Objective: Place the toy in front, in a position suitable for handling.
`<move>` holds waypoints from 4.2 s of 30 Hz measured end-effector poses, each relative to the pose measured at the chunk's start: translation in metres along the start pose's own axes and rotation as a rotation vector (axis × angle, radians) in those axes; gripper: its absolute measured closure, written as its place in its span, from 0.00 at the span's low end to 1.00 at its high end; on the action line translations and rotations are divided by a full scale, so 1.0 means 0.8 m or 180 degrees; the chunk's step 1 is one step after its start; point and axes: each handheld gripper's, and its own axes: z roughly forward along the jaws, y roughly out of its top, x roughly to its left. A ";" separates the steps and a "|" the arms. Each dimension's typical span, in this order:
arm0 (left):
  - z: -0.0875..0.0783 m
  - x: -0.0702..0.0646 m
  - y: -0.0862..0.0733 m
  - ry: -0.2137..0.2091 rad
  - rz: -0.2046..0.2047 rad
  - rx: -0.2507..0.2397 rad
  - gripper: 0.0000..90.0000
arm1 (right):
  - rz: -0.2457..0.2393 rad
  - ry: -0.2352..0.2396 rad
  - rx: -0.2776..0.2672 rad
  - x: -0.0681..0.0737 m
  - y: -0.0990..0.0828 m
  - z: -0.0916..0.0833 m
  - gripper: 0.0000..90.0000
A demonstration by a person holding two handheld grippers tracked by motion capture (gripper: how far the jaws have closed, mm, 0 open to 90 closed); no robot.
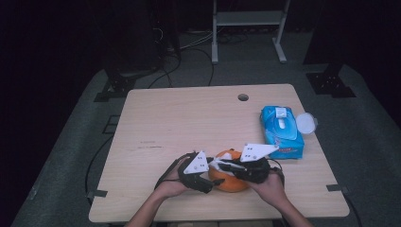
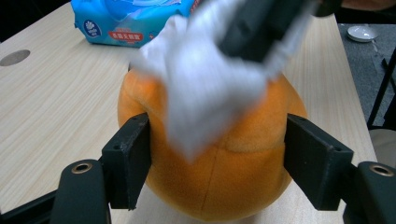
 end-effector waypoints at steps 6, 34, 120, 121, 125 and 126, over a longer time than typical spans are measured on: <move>-0.001 0.004 -0.004 -0.0005 -0.0056 -0.0009 0.33 | 0.0030 -0.0124 0.0044 -0.011 0.001 -0.001 0.92; -0.010 0.027 -0.026 -0.0073 -0.0404 0.0032 0.30 | 0.0396 -0.0168 0.0038 -0.039 -0.032 -0.015 0.91; -0.017 0.038 -0.034 -0.0001 -0.0658 -0.0101 0.36 | 0.0368 -0.0046 -0.0103 -0.030 -0.031 -0.011 0.91; -0.017 0.038 -0.034 -0.0010 -0.0646 -0.0104 0.36 | 0.0379 -0.0068 -0.0113 -0.033 -0.032 -0.011 0.91; -0.017 0.035 -0.033 -0.0046 -0.0593 -0.0095 0.36 | 0.0448 -0.0170 -0.0107 -0.042 -0.036 -0.014 0.91; -0.017 0.034 -0.032 -0.0053 -0.0573 -0.0095 0.36 | 0.0469 -0.0201 -0.0102 -0.044 -0.037 -0.015 0.91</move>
